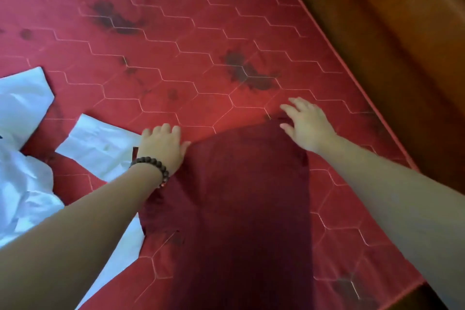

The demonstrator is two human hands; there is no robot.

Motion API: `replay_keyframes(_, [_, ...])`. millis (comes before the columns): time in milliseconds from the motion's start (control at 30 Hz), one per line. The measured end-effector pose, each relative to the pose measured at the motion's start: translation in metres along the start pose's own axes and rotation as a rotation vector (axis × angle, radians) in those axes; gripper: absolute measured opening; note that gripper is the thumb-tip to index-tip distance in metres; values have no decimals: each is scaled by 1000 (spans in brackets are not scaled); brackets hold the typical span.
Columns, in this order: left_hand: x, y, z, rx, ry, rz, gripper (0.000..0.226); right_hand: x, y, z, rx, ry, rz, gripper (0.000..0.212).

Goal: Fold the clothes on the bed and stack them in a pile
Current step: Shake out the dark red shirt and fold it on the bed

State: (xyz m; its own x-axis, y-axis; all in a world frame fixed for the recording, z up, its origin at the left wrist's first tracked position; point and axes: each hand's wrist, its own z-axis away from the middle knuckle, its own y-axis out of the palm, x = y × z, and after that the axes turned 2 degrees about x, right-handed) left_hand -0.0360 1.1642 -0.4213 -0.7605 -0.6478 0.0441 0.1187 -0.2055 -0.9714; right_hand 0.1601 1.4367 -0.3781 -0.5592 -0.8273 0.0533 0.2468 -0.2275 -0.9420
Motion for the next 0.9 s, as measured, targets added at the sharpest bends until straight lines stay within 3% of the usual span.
replay_keyframes(233, [-27,40,3,22,2,86,43,20,53,-26,53,-165,178,68])
replay_keyframes(400, [-16,45,7,3,49,100,50,14,54,-33,46,-278,288,53])
replay_keyframes(533, [-7,30,-12,-87,36,71,51,14,37,-49,-46,-253,322,50])
replay_keyframes(667, [1,1,-54,-227,-109,24,58,23,2,-87,-246,-174,346,49])
replay_keyframes(767, [-12,-16,-72,-271,-234,58,61,41,-3,-97,-274,-156,291,57])
replay_keyframes(833, [-37,-17,-69,-291,-124,138,55,60,9,-87,-304,-195,212,54])
replay_keyframes(900, [-71,-3,-55,-202,61,242,54,81,32,-68,-295,-271,129,50])
